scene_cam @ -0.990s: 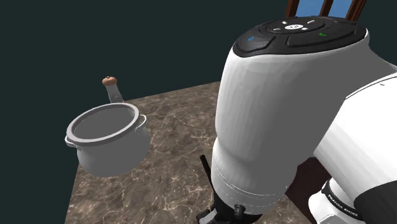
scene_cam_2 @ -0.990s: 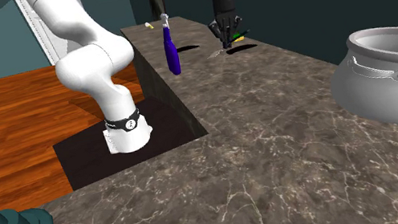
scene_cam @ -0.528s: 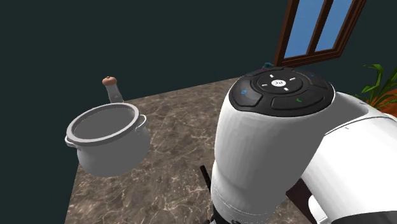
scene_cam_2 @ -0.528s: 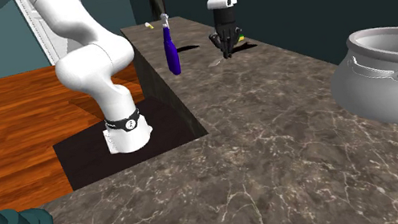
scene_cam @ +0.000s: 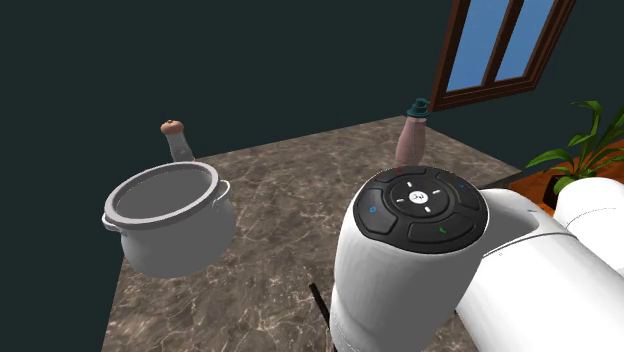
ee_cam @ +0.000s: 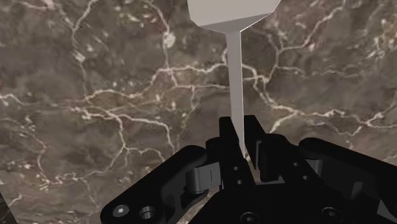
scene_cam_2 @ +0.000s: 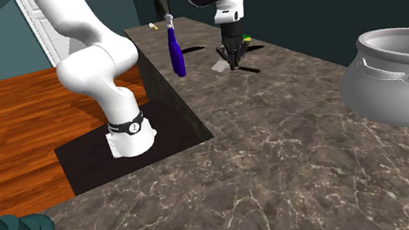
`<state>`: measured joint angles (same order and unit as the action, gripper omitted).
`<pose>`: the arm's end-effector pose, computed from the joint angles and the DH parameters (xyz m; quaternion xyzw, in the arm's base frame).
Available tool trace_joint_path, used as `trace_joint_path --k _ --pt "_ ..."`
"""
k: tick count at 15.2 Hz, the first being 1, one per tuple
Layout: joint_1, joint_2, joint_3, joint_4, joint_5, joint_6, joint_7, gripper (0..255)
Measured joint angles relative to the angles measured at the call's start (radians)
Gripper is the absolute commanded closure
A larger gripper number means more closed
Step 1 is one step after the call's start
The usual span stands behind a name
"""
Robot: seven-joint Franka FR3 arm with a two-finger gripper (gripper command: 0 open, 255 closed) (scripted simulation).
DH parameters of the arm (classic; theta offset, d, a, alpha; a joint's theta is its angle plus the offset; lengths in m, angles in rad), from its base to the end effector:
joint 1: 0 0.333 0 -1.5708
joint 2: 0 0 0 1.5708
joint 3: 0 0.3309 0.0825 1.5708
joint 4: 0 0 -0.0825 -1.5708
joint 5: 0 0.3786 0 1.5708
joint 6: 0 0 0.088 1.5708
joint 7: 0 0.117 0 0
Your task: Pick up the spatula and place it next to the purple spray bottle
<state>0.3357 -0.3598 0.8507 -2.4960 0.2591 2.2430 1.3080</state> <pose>0.1556 0.4057 0.3782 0.9870 -0.1575 0.0328 0.0053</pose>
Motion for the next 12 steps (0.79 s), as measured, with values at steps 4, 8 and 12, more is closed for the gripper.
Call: trace_joint_path --k 4,8,12 --pt "-0.014 0.035 0.025 -0.023 -0.015 0.054 0.016 255" --pt "-0.016 0.039 0.028 -0.028 -0.017 0.063 0.018 255" --pt "-0.016 0.039 0.028 -0.028 -0.017 0.064 0.019 0"
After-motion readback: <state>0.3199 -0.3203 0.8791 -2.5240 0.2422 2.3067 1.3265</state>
